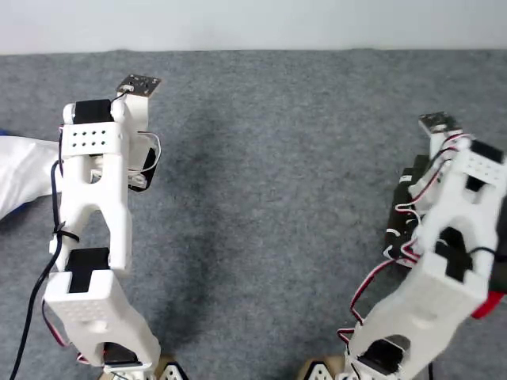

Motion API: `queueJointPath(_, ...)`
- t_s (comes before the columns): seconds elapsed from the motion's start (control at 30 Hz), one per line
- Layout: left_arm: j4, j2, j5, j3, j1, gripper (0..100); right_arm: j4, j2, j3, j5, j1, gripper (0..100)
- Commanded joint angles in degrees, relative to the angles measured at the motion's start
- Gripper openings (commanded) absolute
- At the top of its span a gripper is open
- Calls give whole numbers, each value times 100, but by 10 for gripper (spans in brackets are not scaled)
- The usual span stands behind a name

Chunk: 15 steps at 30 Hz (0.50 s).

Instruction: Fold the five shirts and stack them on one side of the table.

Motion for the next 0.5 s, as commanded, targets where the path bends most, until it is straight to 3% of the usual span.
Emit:
queueJointPath(0.0,149,-299,-35,-22,0,6,-286,251,-677,-396,-259,10)
queueJointPath(0.27,149,-299,-35,-22,0,6,734,84,-2145,-598,-479,10)
queueJointPath(0.47,149,-290,-35,-22,0,6,338,418,-2312,-598,-303,10)
